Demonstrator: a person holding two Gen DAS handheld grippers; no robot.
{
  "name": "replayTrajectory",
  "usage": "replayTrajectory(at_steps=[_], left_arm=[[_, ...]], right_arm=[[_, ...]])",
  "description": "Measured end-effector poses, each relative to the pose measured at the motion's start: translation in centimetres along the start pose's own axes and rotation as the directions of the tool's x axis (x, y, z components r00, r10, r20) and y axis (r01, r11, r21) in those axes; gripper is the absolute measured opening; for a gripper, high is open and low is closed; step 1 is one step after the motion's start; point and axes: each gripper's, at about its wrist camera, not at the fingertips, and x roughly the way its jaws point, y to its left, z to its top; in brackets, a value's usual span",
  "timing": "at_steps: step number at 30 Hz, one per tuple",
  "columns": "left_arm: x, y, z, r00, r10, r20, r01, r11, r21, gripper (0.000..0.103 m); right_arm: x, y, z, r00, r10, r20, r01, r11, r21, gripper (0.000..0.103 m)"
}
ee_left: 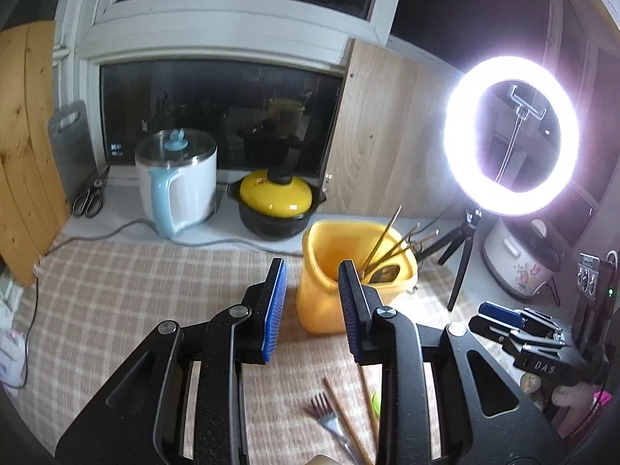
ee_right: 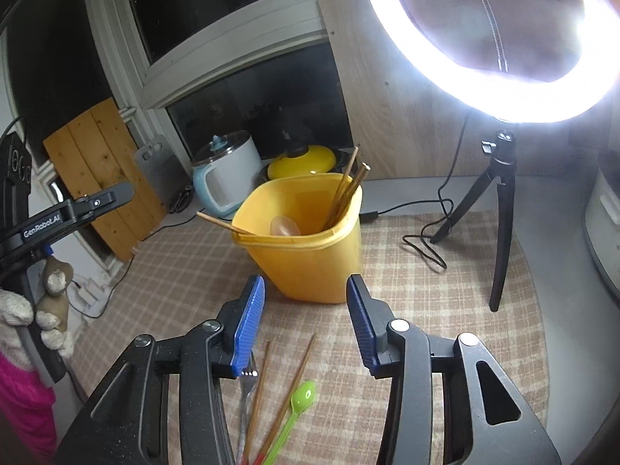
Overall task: Organize utensils
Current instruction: 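Move the left tool back to the utensils while the right tool returns too, then close the left tool on the silver fork while the right tool grasps the green plastic spoon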
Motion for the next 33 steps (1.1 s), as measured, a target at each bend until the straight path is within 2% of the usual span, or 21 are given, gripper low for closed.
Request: replayTrajectory(at_steps=[5,9,19,24,26,33], left_arm=[[1.1,1.2,-2.7,0.997,-0.002,-0.082,-0.001,0.999,-0.038,0.027],[2.3,1.7,-5.3,0.988,-0.022,-0.153,0.011,0.997,-0.072,0.033],[5.7,2.3,-11.2,0.943,-0.083,-0.321,0.037,0.989,-0.147,0.033],[7.0,2.8,-13.0,0.922,-0.109,-0.371,0.045,0.983,-0.177,0.033],[7.5,2.8,-13.5,0.914,-0.118,-0.387,0.051,0.983,-0.179,0.033],[9.3,2.7,-14.4,0.895,-0.141,-0.424,0.077,0.983,-0.164,0.033]], right_arm=[[0.6,-1.2,-1.5,0.998,0.005,-0.062,-0.004,1.0,0.012,0.043],[1.4,-2.0,-2.6,0.994,0.007,-0.107,-0.005,1.0,0.025,0.043],[4.1,-2.7,-5.1,0.971,0.047,-0.233,-0.036,0.998,0.052,0.043],[5.9,-1.9,-6.5,0.948,0.055,-0.312,-0.045,0.998,0.041,0.043],[6.7,-1.4,-7.3,0.932,0.058,-0.357,-0.049,0.998,0.033,0.043],[8.7,-0.1,-9.2,0.893,0.035,-0.448,-0.029,0.999,0.02,0.043]])
